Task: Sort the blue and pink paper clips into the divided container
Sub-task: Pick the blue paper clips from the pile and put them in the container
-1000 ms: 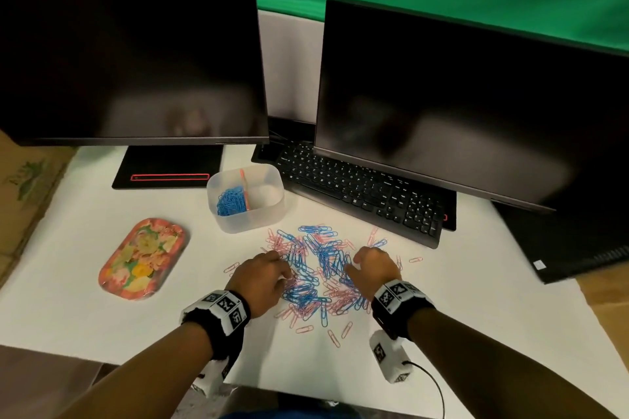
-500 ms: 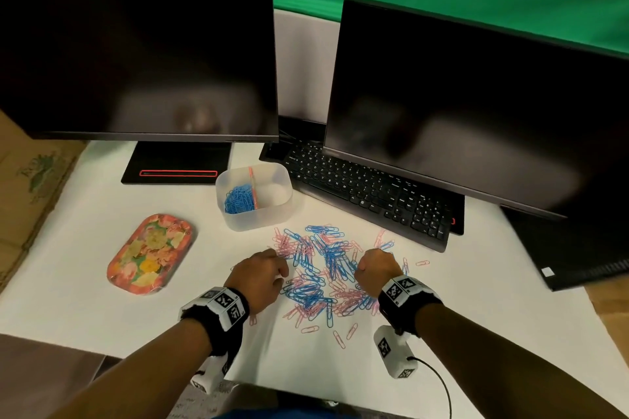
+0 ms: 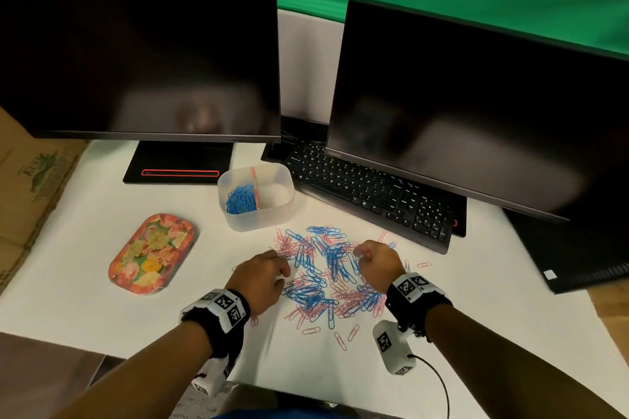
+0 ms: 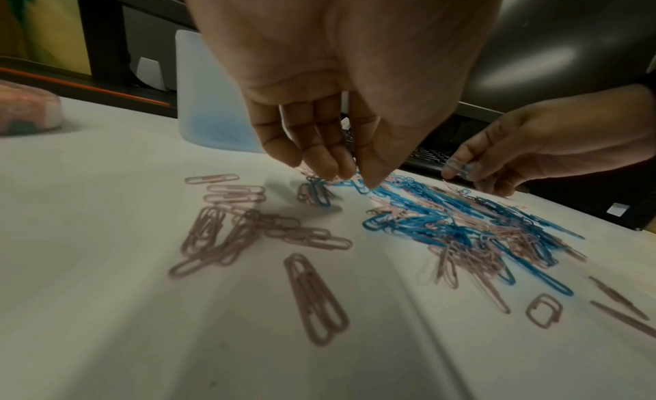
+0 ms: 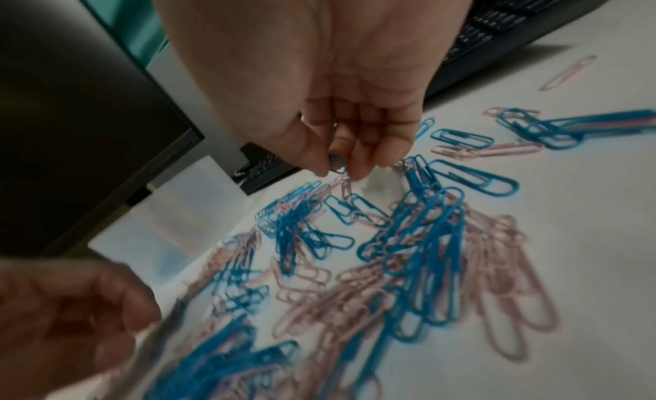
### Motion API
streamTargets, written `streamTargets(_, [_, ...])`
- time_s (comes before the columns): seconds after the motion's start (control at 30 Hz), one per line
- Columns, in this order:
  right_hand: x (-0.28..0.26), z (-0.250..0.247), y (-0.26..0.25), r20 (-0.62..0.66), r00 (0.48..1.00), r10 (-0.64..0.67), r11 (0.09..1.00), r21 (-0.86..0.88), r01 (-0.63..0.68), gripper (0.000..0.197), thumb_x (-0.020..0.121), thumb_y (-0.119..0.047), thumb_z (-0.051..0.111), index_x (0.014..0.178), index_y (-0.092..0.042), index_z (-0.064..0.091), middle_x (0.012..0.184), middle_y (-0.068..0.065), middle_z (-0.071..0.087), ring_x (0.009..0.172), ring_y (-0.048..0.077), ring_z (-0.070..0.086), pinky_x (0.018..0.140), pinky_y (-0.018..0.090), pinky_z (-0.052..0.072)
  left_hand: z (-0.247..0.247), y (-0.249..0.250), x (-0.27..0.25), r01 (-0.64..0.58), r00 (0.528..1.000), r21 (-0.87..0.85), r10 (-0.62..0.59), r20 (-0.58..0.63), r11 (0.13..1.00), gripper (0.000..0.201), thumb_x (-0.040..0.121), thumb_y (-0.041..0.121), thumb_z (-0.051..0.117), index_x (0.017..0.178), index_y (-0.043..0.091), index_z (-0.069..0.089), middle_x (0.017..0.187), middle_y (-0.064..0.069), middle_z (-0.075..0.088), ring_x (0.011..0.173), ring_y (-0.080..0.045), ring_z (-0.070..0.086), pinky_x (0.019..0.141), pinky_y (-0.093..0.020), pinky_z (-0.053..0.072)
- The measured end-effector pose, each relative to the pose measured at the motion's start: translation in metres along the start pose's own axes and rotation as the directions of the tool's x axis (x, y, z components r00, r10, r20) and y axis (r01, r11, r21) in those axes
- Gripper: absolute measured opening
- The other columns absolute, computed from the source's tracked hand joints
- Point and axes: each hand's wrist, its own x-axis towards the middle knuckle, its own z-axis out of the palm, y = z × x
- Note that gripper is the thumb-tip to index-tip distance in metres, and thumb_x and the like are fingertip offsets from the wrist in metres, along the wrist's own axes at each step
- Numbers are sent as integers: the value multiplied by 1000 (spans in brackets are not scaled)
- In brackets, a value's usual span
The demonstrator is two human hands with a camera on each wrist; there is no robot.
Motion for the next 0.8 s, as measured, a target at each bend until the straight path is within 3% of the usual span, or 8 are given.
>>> streamTargets(0.1, [4, 0, 1, 6, 997, 77, 986, 151, -77, 19, 94, -19, 48, 78, -21, 57, 83, 5, 61, 82, 25, 60, 68, 25, 43, 2, 2, -2, -23, 1000, 3, 23, 12, 1000, 23, 85, 21, 55, 105, 28, 64, 112, 8, 57, 103, -16, 59, 83, -26, 47])
streamTargets(0.23, [3, -1, -1, 105, 985, 134, 889, 426, -166, 23, 93, -4, 45, 71, -9, 47, 68, 8, 49, 57, 20, 44, 40, 17, 34, 8, 12, -5, -128, 991, 13, 128, 30, 992, 25, 84, 20, 56, 105, 28, 67, 108, 5, 59, 101, -20, 60, 79, -26, 45])
streamTargets(0.4, [2, 3, 5, 137, 982, 127, 876, 448, -176, 16, 90, -13, 47, 75, -14, 52, 68, 3, 51, 60, 18, 46, 53, 25, 33, 16, 23, -3, -228, 970, 124, 214, 115, 966, 28, 87, 27, 53, 113, 27, 64, 113, 4, 59, 105, -21, 56, 85, -29, 43])
streamTargets(0.5, [-1, 3, 5, 113, 988, 103, 911, 389, -139, 11, 88, -12, 51, 80, -17, 56, 70, 1, 55, 65, 18, 49, 59, 27, 39, 15, 24, 0, -229, 970, 154, 212, 120, 961, 22, 89, 27, 51, 105, 23, 65, 110, 2, 60, 102, -23, 57, 83, -29, 42])
streamTargets(0.57, [-4, 4, 5, 98, 994, 45, 950, 304, -73, 9, 85, -14, 57, 80, -22, 57, 74, 0, 59, 69, 19, 53, 64, 27, 43, 15, 22, 2, -207, 976, 149, 193, 104, 967, 18, 90, 28, 50, 97, 20, 64, 105, 0, 60, 99, -24, 57, 79, -31, 43])
streamTargets(0.73, [-25, 18, -4, 176, 970, -167, 986, 50, 160, 12, 84, -13, 60, 88, -24, 58, 66, -12, 49, 58, 4, 47, 54, 15, 37, 13, 16, 5, -145, 988, 95, 138, 75, 985, 14, 90, 25, 50, 93, 19, 61, 102, 0, 57, 96, -22, 56, 78, -32, 46])
streamTargets(0.8, [-31, 25, -9, 218, 944, -248, 964, -39, 262, 12, 86, -17, 60, 96, -24, 59, 70, -13, 48, 64, 8, 49, 61, 19, 41, 11, 16, 5, -130, 991, 38, 128, 29, 991, 12, 89, 23, 51, 90, 18, 62, 99, 0, 58, 93, -21, 56, 76, -32, 45])
